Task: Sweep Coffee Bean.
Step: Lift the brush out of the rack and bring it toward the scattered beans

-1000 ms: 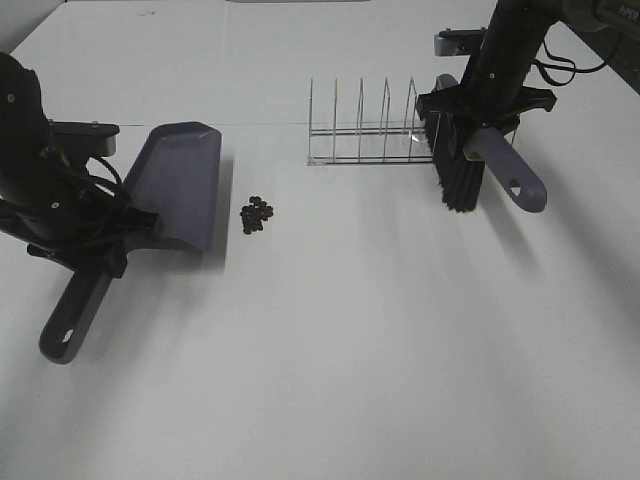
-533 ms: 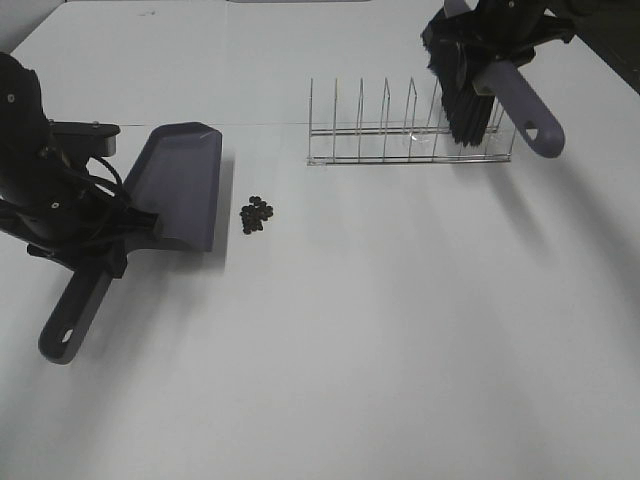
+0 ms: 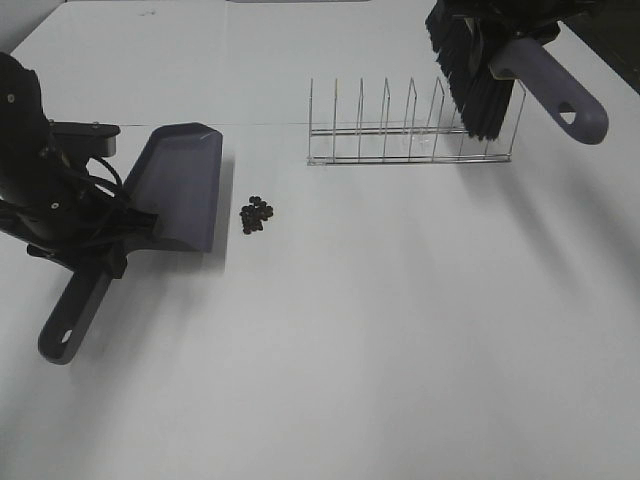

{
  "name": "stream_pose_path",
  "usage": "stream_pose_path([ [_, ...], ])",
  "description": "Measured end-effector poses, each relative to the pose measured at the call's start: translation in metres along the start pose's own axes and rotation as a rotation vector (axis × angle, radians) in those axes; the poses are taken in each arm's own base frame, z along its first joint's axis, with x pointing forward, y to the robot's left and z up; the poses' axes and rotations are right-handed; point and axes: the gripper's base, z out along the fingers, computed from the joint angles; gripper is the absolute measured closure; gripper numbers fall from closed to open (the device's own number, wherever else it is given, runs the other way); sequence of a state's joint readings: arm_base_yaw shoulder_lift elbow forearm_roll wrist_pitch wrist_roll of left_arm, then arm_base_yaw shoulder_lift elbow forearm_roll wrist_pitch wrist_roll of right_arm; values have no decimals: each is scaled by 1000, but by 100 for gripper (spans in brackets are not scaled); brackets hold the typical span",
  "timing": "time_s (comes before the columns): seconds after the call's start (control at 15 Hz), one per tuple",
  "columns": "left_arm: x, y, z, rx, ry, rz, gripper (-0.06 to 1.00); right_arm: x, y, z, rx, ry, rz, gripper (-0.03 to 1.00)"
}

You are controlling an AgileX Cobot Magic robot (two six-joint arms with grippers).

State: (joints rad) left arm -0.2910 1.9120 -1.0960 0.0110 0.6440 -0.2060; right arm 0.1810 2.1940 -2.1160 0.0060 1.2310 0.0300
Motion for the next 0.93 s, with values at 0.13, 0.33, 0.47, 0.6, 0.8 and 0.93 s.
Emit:
stream_pose_path([
  [0.13,0,0,0,0,2,0,59,22,28,-19,12,32,-39,67],
  [0.33,1,0,0,-1,7,0,59,55,76,-14,3,124,-116,67],
  [0.47,5,1,0,-10,51,-13,59,68,90,-4,22,170,-159,67],
  [0.6,12,2,2,-13,89,-36,59,68,89,-4,40,165,-149,67],
  [0.8,38,3,17,-28,152,-57,59,68,89,-4,50,162,-149,67],
  [0.93,46,-5,22,-20,128,-58,59,68,89,-4,50,162,-142,67],
])
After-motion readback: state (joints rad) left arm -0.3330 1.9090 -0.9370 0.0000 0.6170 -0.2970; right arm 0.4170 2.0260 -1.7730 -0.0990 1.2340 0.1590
